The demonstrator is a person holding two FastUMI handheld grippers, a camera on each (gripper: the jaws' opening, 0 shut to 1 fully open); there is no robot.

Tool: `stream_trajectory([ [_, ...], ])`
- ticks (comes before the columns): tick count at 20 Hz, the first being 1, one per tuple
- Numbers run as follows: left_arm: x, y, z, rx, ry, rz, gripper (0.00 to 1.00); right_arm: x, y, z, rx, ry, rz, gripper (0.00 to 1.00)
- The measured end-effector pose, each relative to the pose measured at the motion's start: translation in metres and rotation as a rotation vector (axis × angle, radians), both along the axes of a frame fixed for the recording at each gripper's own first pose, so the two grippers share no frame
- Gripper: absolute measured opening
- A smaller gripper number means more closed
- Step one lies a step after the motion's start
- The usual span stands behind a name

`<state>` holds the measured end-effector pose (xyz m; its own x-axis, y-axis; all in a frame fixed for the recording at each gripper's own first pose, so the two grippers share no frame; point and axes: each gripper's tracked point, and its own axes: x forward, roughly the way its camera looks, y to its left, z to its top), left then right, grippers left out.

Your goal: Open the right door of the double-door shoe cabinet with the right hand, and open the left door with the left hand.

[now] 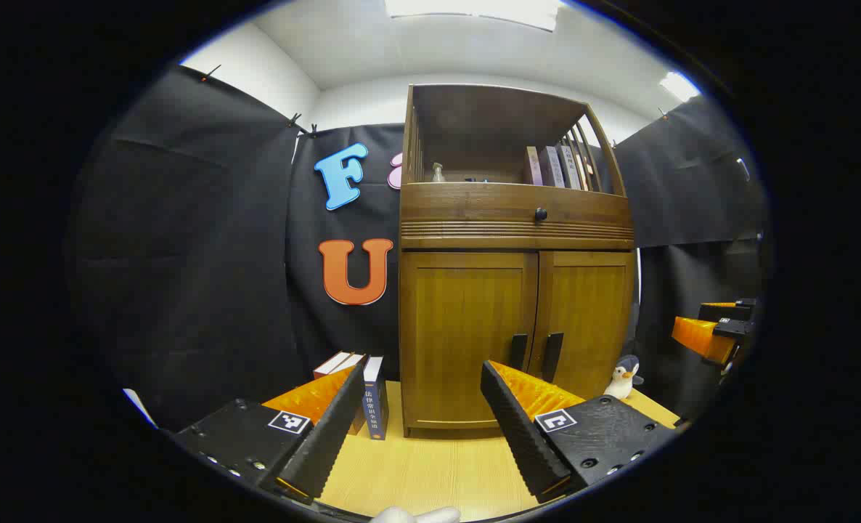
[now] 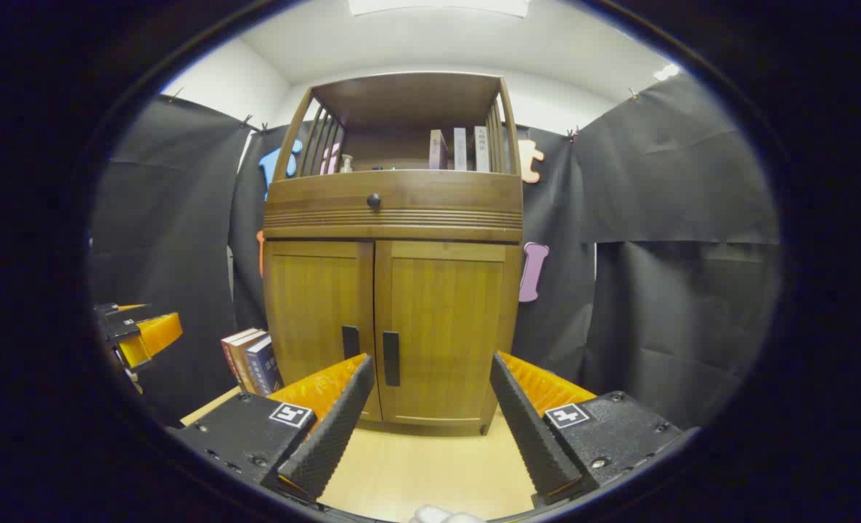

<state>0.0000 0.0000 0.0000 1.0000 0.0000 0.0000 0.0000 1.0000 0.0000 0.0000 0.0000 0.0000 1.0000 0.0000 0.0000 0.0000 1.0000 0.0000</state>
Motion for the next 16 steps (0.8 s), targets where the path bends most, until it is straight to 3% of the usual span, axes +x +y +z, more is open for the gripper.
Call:
stream_trajectory([
  [6,0.003,0.002,-0.005,-0.003,0.004,-0.004,1.0,0.004,-0.01,0.006,0.009,0.007,-0.022,1.0],
  [7,0.003,0.003,-0.005,-0.005,0.006,-0.006,0.96,0.005,-0.01,0.007,0.01,0.007,-0.023,1.0],
  [15,0.01,0.015,-0.006,0.008,0.003,0.007,0.96,0.02,0.002,0.002,-0.005,0.032,0.003,1.0],
  [16,0.009,0.016,-0.007,0.009,0.005,0.01,1.0,0.023,0.004,0.001,-0.006,0.032,0.005,1.0],
])
